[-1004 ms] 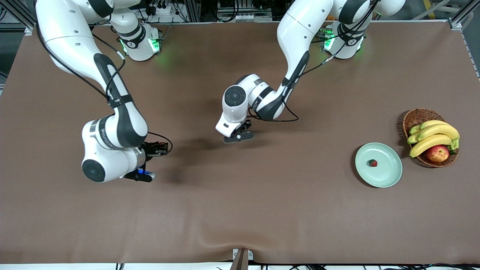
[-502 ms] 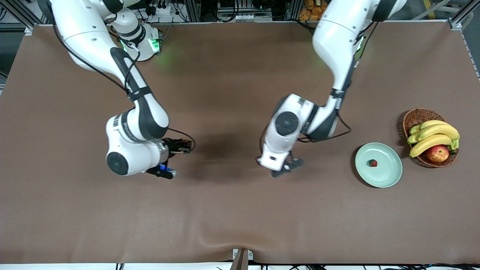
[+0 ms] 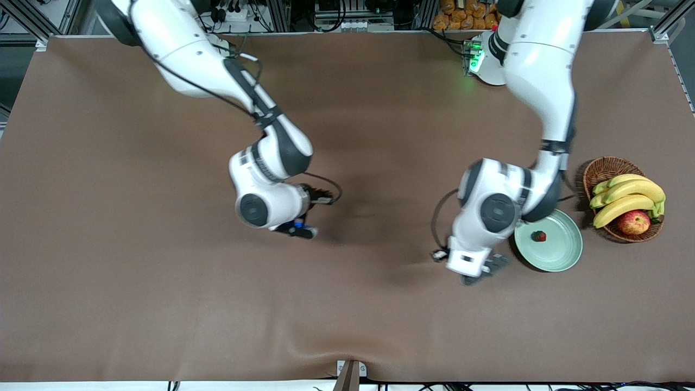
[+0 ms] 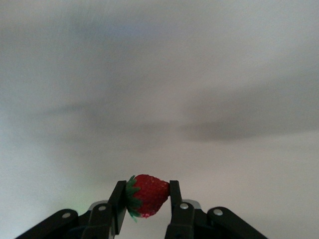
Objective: Collect all strawberries into plate
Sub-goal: 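Carry the strawberry to the plate with the left gripper while the right gripper lifts another, then release the strawberry onto the plate while the right gripper sets the last mid-table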
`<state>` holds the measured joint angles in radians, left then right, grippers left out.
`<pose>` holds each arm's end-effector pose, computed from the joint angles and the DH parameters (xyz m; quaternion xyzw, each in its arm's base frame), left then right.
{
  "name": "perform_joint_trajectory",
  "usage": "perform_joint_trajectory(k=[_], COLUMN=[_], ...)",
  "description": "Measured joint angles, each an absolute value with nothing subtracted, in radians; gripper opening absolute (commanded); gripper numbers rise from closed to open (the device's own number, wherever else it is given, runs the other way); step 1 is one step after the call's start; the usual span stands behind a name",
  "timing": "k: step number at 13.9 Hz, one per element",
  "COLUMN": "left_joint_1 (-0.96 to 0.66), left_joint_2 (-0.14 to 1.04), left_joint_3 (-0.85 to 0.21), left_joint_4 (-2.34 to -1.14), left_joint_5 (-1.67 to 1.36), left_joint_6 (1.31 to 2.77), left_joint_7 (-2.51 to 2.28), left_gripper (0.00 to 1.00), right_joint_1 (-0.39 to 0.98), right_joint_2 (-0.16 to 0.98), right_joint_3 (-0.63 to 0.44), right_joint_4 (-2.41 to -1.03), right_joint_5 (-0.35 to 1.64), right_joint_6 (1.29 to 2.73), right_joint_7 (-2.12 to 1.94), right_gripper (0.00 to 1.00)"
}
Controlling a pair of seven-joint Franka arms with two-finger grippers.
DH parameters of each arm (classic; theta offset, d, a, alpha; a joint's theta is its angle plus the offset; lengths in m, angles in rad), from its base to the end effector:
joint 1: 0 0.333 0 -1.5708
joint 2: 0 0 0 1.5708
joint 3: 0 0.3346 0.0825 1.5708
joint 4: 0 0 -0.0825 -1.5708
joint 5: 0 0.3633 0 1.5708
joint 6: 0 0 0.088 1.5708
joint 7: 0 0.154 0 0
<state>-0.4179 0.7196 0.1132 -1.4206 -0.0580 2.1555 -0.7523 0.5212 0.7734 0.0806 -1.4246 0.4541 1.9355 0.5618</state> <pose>0.6845 -0.2351 0.2535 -0.9746 -0.2233 -0.0151 0.0060 0.5444 0.4232 0.2101 -0.9610 0.0951 0.2307 0.1195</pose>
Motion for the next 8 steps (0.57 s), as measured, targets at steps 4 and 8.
perform_joint_trajectory(k=[4, 8], left_joint_1=[-0.273, -0.167], left_joint_2=[0.714, 0.714], left_joint_3=[0.112, 0.112], left_joint_4=[-1.422, -1.424], left_joint_5=[-0.002, -0.001], left_joint_6=[2.141, 2.131], left_joint_7=[-0.586, -0.426], left_gripper=[0.0, 0.0], right_joint_1=[0.593, 0.606], right_joint_2=[0.81, 0.825], right_joint_3=[0.08, 0.08], right_joint_4=[-1.425, -1.425], right_joint_5=[0.459, 0.459], right_joint_6=[1.952, 1.969], right_joint_7=[0.563, 0.563], right_gripper=[0.15, 0.19])
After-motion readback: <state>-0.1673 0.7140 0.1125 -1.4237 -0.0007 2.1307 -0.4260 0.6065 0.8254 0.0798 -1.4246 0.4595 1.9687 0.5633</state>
